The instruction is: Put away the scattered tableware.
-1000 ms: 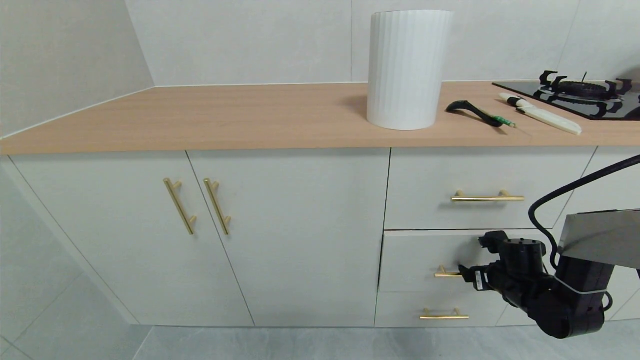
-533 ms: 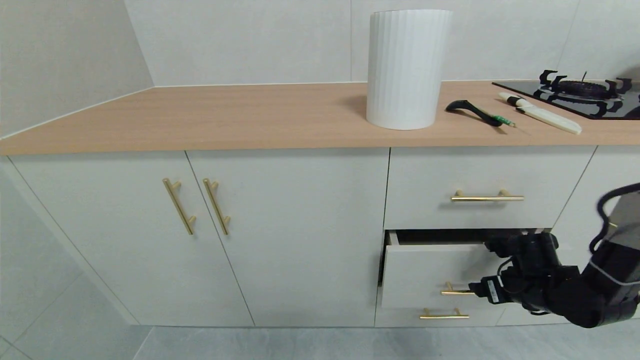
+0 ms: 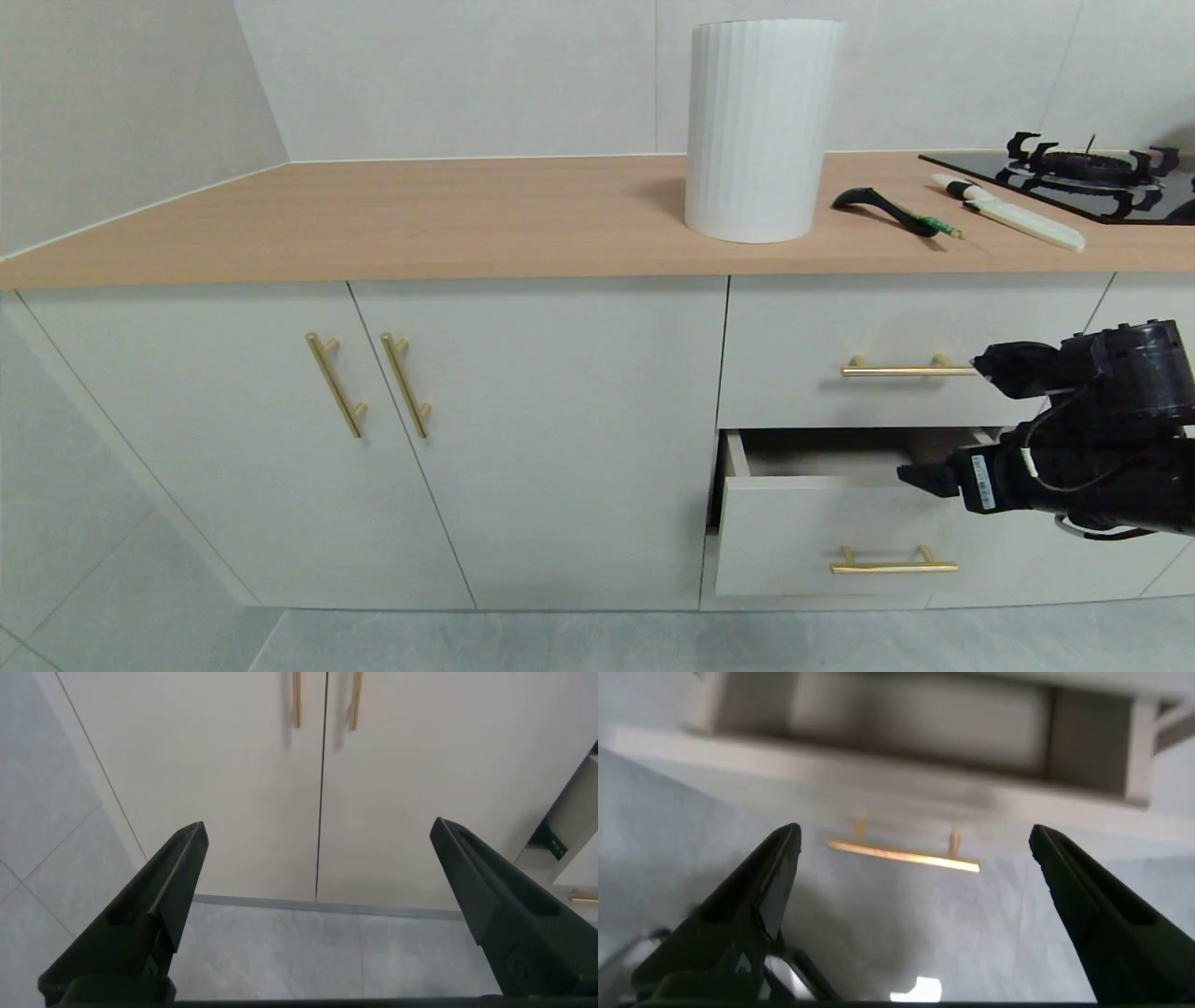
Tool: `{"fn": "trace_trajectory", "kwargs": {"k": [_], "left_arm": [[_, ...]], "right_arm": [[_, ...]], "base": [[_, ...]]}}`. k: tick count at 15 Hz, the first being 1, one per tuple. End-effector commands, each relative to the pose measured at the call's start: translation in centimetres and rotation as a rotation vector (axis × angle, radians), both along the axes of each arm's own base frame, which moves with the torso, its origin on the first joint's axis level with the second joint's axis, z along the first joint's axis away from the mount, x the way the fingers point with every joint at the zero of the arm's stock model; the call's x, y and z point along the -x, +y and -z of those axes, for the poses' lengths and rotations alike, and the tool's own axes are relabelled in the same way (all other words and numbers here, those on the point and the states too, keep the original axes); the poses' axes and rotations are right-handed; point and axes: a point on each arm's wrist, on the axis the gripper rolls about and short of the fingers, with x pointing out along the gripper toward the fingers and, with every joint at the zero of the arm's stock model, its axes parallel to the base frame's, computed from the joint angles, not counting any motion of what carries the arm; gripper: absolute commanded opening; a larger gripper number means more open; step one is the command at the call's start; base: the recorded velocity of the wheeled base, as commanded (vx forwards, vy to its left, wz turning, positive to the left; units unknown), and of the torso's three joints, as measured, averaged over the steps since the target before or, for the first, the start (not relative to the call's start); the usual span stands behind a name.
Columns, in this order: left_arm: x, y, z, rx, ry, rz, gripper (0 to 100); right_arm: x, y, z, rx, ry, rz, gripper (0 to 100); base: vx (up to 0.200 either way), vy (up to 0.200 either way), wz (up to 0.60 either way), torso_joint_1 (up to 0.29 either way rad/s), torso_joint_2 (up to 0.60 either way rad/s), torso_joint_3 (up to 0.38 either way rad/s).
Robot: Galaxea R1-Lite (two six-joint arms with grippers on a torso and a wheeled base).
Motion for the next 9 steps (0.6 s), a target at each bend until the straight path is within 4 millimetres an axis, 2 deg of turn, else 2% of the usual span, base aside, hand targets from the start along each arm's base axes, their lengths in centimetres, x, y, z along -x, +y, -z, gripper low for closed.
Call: {"fn": "trace_trajectory", "kwargs": {"k": [1, 6, 9], "left_arm": [[0.0, 0.0, 0.0, 0.001, 0.001, -0.001, 100], [0.0, 0.0, 0.0, 0.001, 0.001, -0.001, 100], [0.0, 0.0, 0.0, 0.001, 0.001, -0.001, 100]], "right_arm": [[-0.5, 0.2, -0.4, -0.014, -0.021, 0.008, 100], [-3.9, 0.9, 3.3, -0.015, 0.014, 0.073, 100], [-4.9, 1.9, 5.3, 0.021, 0.026, 0.091, 100]], "base": [[0.0, 0.0, 0.0, 0.0, 0.0, 0.0], [0.0, 0.0, 0.0, 0.0, 0.0, 0.0], [0.0, 0.0, 0.0, 0.0, 0.0, 0.0]]}}
